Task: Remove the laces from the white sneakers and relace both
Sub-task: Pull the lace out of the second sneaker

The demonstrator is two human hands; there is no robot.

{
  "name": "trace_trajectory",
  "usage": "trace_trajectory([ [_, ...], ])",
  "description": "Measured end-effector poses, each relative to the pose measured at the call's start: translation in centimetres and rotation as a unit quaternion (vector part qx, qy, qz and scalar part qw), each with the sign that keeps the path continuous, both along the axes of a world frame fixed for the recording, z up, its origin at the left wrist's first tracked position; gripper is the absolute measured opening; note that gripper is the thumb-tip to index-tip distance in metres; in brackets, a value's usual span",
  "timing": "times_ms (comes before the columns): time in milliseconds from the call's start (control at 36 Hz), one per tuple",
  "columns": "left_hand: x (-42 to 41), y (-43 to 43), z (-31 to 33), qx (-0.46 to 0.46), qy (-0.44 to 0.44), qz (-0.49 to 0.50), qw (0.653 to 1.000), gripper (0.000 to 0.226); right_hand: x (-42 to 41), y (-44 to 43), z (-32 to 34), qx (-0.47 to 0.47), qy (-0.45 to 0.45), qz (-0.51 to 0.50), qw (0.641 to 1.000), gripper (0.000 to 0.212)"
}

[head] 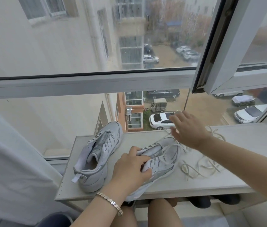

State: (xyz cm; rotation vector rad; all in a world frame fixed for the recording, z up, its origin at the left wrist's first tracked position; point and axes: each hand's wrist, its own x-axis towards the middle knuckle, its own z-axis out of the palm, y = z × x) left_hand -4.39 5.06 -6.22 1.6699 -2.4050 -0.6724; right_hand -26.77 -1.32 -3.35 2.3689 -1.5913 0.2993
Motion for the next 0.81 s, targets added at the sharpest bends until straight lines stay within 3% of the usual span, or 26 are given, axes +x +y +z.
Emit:
trace_trajectory([
  [83,0.0,-0.1,-0.1,0.000,-0.001,0.000,1.000,0.031,1.8,1.5,-1.2,0.072,-0.073,-0.008,0.995,0.044],
  [194,0.0,-0.3,-0.2,0.002,-0.009,-0.003,1.000,0.035,3.1,3.5,-0.3,0.013,-0.149,0.105,0.983,0.024],
  [278,-0.1,-0.3,-0.2,-0.001,-0.014,-0.003,1.000,0.036,2.9,4.3,-0.1,0.051,-0.086,0.158,0.982,0.017],
  [361,-0.1,-0.2,-0.2,-0.004,-0.009,-0.001,1.000,0.034,2.6,4.4,-0.9,0.132,-0.010,0.150,0.980,0.019],
  [444,-0.1,-0.2,-0.2,-0.003,-0.007,-0.001,1.000,0.034,2.4,4.0,-1.4,0.165,0.015,0.117,0.979,0.030],
  [556,-0.1,-0.2,-0.1,-0.003,-0.004,-0.002,1.000,0.036,2.4,4.1,-1.6,0.120,-0.032,0.116,0.985,0.016],
  [667,0.0,-0.1,0.0,-0.006,-0.003,0.006,1.000,0.033,1.8,3.6,-1.5,0.125,-0.056,0.025,0.990,0.018],
  [806,-0.2,0.0,0.1,-0.007,-0.008,0.010,1.000,0.032,-1.7,0.5,-0.1,0.086,-0.111,-0.180,0.974,0.019],
])
